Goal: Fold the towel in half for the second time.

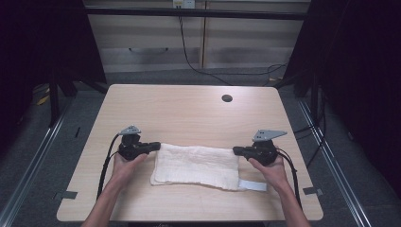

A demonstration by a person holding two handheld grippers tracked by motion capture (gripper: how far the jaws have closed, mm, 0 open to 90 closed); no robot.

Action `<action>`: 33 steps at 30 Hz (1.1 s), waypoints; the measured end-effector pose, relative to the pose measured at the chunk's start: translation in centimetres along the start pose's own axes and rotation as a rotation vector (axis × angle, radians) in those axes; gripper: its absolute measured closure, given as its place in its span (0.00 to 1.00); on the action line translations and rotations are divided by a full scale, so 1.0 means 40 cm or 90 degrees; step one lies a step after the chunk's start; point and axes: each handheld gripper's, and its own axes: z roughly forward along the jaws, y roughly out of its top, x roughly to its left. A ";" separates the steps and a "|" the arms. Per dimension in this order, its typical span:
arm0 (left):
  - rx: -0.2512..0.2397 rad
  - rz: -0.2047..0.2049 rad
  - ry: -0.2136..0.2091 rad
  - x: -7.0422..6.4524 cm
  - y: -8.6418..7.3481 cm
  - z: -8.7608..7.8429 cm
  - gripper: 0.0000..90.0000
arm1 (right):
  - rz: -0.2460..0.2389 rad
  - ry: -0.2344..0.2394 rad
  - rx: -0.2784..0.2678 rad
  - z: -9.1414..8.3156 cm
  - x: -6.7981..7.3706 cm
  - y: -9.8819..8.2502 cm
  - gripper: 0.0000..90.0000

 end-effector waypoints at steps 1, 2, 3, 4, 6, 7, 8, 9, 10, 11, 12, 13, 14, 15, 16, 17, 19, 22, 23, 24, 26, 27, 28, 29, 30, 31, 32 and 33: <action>-0.003 0.000 -0.003 0.001 0.002 0.000 0.97 | 0.002 -0.003 0.000 0.000 -0.007 0.003 0.99; -0.005 0.001 0.001 -0.001 0.011 0.000 0.97 | 0.014 -0.007 -0.006 -0.001 -0.023 0.011 0.99; -0.005 0.001 0.001 -0.001 0.011 0.000 0.97 | 0.014 -0.007 -0.006 -0.001 -0.023 0.011 0.99; -0.007 0.005 0.001 -0.001 0.016 0.001 0.97 | 0.019 -0.010 -0.010 -0.002 -0.030 0.016 0.98; -0.015 0.006 0.004 -0.004 0.028 0.002 0.97 | 0.032 -0.017 -0.025 0.001 -0.043 0.027 0.99; -0.015 0.006 0.004 -0.004 0.028 0.002 0.97 | 0.032 -0.017 -0.025 0.001 -0.043 0.027 0.99; -0.004 0.014 0.008 -0.004 0.032 0.003 0.97 | 0.027 -0.006 -0.028 0.007 -0.037 0.029 0.99; -0.001 0.018 0.014 -0.004 0.033 0.002 0.97 | 0.022 0.000 -0.025 0.011 -0.030 0.028 0.99; -0.001 0.018 0.014 -0.004 0.033 0.002 0.97 | 0.017 0.008 -0.023 0.014 -0.023 0.025 0.99; -0.007 0.011 0.013 -0.003 0.032 0.001 0.97 | 0.017 0.008 -0.023 0.014 -0.023 0.025 0.99; -0.008 0.007 0.018 0.001 0.030 -0.001 0.97 | 0.008 0.021 -0.024 0.016 -0.004 0.016 0.99; -0.008 0.007 0.018 0.001 0.030 -0.001 0.97 | 0.008 0.021 -0.024 0.016 -0.004 0.016 0.99; -0.007 0.008 0.019 0.004 0.028 -0.003 0.97 | 0.004 0.028 -0.021 0.017 0.006 0.010 0.98; -0.006 0.008 0.020 0.006 0.027 -0.005 0.97 | -0.002 0.031 -0.018 0.017 0.016 0.004 0.99; -0.008 0.009 0.025 0.006 0.025 -0.005 0.97 | -0.006 0.034 -0.016 0.017 0.026 -0.002 0.98; -0.008 0.002 0.029 0.006 0.023 -0.005 0.97 | -0.007 0.037 -0.015 0.016 0.036 -0.009 0.98; -0.010 0.001 0.031 0.007 0.021 -0.004 0.97 | -0.006 0.042 -0.017 0.014 0.052 -0.024 0.98; -0.014 -0.004 0.038 0.007 0.019 -0.001 0.97 | -0.005 0.053 -0.021 0.010 0.077 -0.043 0.98; -0.013 -0.001 0.039 0.006 0.018 0.002 0.97 | -0.012 0.061 -0.010 0.009 0.096 -0.052 0.98; -0.016 -0.003 0.041 0.004 0.018 0.003 0.97 | -0.020 0.063 -0.003 0.009 0.103 -0.055 0.98; -0.015 -0.003 0.042 0.004 0.017 0.003 0.97 | -0.019 0.072 -0.002 0.005 0.114 -0.059 0.98; -0.019 -0.005 0.043 0.002 0.015 0.003 0.97 | -0.020 0.073 0.000 0.003 0.117 -0.060 0.98; -0.018 -0.004 0.045 0.001 0.014 0.003 0.97 | -0.021 0.075 0.000 0.000 0.119 -0.062 0.98; -0.018 -0.004 0.045 0.001 0.014 0.003 0.97 | -0.021 0.075 0.000 0.000 0.119 -0.062 0.98; -0.017 -0.001 0.045 -0.001 0.013 0.003 0.97 | -0.019 0.076 0.000 -0.002 0.122 -0.063 0.98; -0.016 0.002 0.046 -0.002 0.013 0.004 0.97 | -0.018 0.079 0.003 -0.004 0.124 -0.066 0.98; -0.017 0.001 0.046 -0.003 0.013 0.005 0.97 | -0.016 0.089 0.008 -0.002 0.127 -0.069 0.98; -0.017 0.001 0.049 -0.003 0.013 0.006 0.97 | -0.027 0.101 0.039 0.008 0.138 -0.077 0.98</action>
